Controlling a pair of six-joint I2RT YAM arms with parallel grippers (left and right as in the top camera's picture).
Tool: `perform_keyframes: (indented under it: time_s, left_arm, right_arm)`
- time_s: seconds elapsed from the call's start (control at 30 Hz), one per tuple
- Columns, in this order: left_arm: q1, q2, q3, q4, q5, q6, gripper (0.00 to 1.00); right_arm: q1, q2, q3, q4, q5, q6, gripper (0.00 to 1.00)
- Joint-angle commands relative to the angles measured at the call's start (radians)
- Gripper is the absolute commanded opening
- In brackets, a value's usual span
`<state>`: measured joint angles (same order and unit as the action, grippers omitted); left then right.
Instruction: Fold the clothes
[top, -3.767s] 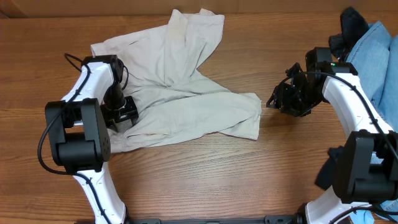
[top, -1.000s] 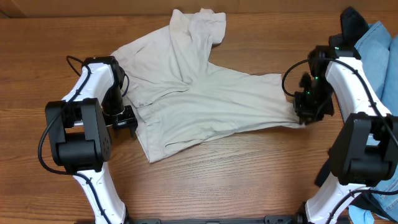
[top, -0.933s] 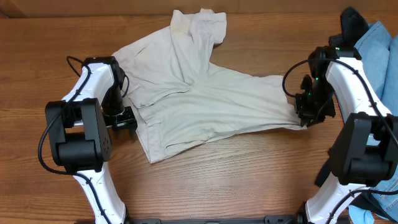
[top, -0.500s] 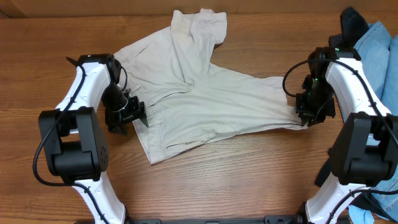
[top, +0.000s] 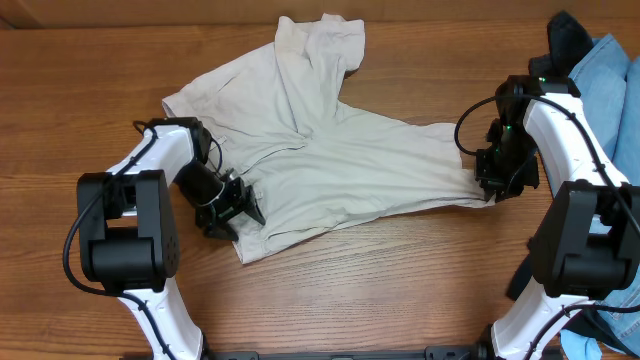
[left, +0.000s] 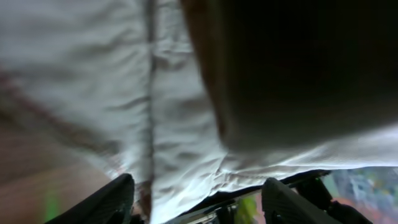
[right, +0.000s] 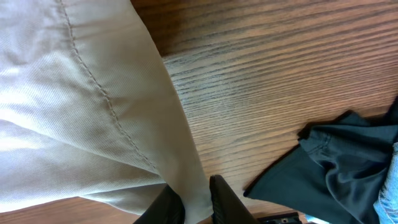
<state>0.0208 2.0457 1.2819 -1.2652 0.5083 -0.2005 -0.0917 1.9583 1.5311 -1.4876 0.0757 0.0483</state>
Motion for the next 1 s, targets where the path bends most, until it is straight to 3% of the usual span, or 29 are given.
perform_keyframes:
  time_s: [0.0,0.03,0.13,0.23,0.37,0.47,0.8,0.97]
  left_arm:
    - [-0.011,-0.019,-0.014,0.007,0.095,0.048,0.64]
    - [-0.014,-0.019,-0.014,0.005,0.095,0.048,0.6]
    - [-0.015,-0.019,-0.014,-0.007,0.094,0.048,0.35]
    - [-0.015,-0.02,-0.014,-0.007,0.063,0.045,0.17]
    - [-0.014,-0.02,-0.014,-0.003,-0.044,0.013,0.1]
    - [-0.015,-0.026,-0.014,0.008,-0.043,0.013,0.04]
    - [0.034,-0.238,-0.014,0.048,-0.228,-0.04,0.05]
    - [0.106,-0.377,-0.023,-0.077,-0.229,-0.039,0.04]
  right_arm:
    - [-0.007,0.0,-0.007,0.002,0.012,0.005,0.17]
    - [-0.007,0.0,-0.007,0.002,0.012,0.005,0.17]
    - [-0.007,0.0,-0.007,0.002,0.012,0.005,0.17]
    - [-0.007,0.0,-0.007,0.002,0.011,0.005,0.17]
    - [-0.007,0.0,-0.007,0.002,0.008,0.005,0.17]
    - [-0.007,0.0,-0.007,0.002,0.005,0.005,0.17]
    - [-0.007,0.0,-0.006,0.0,-0.003,0.005,0.17]
    - [-0.007,0.0,-0.006,-0.009,-0.002,0.005,0.17]
